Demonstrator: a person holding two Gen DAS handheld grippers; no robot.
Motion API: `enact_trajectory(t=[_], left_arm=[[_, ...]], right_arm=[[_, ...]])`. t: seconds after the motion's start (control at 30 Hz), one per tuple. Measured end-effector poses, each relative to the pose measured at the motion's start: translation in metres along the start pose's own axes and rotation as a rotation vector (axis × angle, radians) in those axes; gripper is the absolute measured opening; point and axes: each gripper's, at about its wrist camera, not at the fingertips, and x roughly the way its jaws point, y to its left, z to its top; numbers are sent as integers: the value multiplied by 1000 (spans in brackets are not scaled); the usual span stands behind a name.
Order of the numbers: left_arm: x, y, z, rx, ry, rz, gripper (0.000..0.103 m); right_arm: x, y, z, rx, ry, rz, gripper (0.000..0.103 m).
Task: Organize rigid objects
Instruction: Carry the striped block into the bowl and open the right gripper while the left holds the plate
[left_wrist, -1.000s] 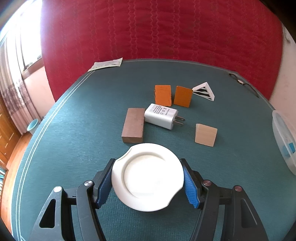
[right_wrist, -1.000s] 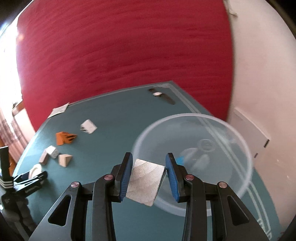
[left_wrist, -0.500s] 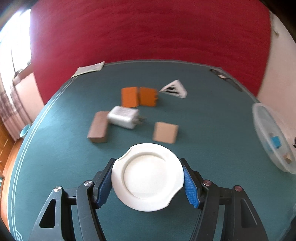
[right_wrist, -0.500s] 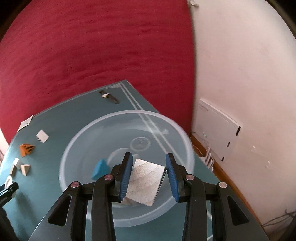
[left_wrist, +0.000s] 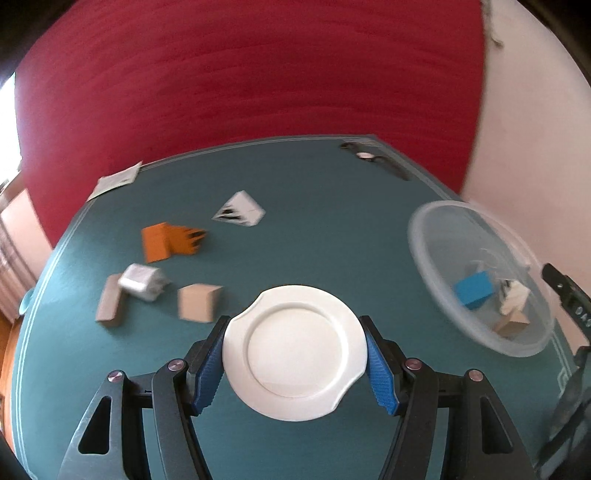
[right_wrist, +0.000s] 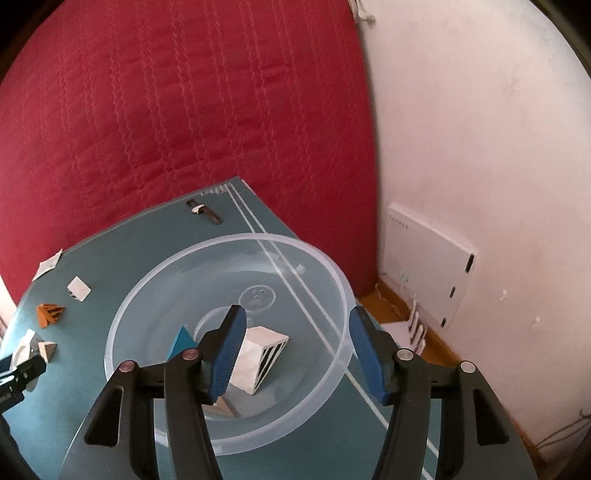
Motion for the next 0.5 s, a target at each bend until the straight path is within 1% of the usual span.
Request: enact_trajectory(t=[0.2,0.5], left_arm=[[2,-45,13,98,-30,-62,70],[17,-80,25,145,-10,-134,70]], right_arm=[[-6,-1,-2,5,-51,-34,59],[-4,-7,-1,35,-48,-38,59]])
